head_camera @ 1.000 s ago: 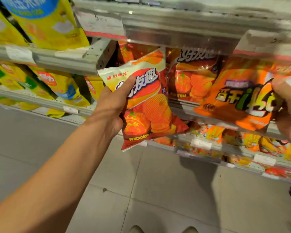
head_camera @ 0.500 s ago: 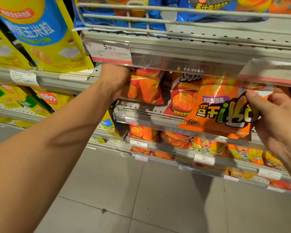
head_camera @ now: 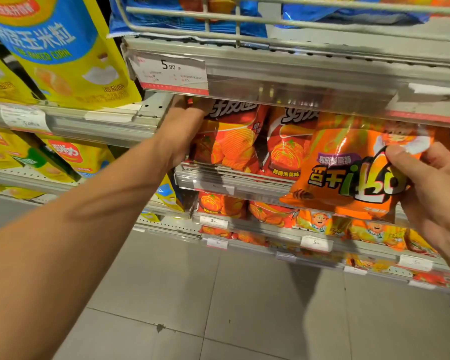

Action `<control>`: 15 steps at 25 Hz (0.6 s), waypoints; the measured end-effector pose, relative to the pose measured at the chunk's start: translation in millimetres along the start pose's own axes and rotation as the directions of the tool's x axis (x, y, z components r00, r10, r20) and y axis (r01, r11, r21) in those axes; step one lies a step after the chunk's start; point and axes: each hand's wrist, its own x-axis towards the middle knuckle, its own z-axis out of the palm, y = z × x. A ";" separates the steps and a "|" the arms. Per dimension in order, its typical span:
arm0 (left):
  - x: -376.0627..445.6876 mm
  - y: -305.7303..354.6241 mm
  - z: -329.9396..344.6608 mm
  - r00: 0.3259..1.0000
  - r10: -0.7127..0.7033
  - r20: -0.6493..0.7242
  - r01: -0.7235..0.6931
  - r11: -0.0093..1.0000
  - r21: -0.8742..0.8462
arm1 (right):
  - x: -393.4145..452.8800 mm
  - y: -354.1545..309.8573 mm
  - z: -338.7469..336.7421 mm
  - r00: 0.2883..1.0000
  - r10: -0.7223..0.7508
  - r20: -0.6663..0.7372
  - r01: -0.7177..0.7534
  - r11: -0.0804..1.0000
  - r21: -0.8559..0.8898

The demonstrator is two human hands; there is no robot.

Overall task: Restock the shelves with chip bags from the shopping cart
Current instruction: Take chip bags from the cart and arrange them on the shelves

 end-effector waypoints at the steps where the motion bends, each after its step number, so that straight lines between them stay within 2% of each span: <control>1: -9.2 -13.5 -3.2 0.975 0.192 -0.108 -0.176 0.974 0.144 | -1.4 -1.0 -0.1 1.000 0.001 0.000 -0.001 1.000 0.000; 2: -25.1 -29.9 -4.6 0.898 0.416 -0.143 -0.347 0.870 0.350 | -2.4 -1.6 -0.8 1.000 0.002 -0.002 -0.002 1.000 0.000; 3: -42.8 -45.9 -4.1 0.797 0.599 -0.081 -0.483 0.711 0.511 | -3.4 -2.7 -1.1 1.000 0.004 0.000 -0.004 1.000 0.001; 4: -56.9 -57.5 -2.7 0.718 0.696 0.019 -0.563 0.565 0.603 | -3.8 -2.9 -1.7 1.000 0.003 0.001 -0.003 1.000 0.001; 5: -62.6 -67.1 -1.1 0.678 0.723 0.137 -0.614 0.453 0.646 | -4.5 -4.1 -1.7 1.000 0.005 0.002 -0.005 1.000 -0.003; 7: -56.5 -73.2 1.4 0.659 0.675 0.332 -0.665 0.317 0.676 | -4.0 -3.4 -2.3 1.000 0.003 0.000 -0.003 1.000 -0.017; 10: -46.2 -62.9 0.7 0.714 0.527 0.461 -0.645 0.238 0.726 | -4.3 -1.2 -4.7 1.000 0.004 -0.019 -0.004 1.000 -0.006; 12: -49.7 -63.0 1.7 0.734 0.483 0.477 -0.641 0.260 0.723 | -6.6 -0.9 -5.4 0.999 0.031 -0.021 -0.031 0.999 0.021; 14: -65.2 -63.6 7.4 0.713 0.554 0.430 -0.642 0.270 0.717 | -10.4 -1.0 -4.6 0.997 0.072 -0.013 -0.071 0.993 0.091; 15: -74.5 -64.9 12.3 0.674 0.626 0.392 -0.654 0.260 0.711 | -11.6 -0.9 -4.6 0.996 0.086 -0.009 -0.083 0.987 0.139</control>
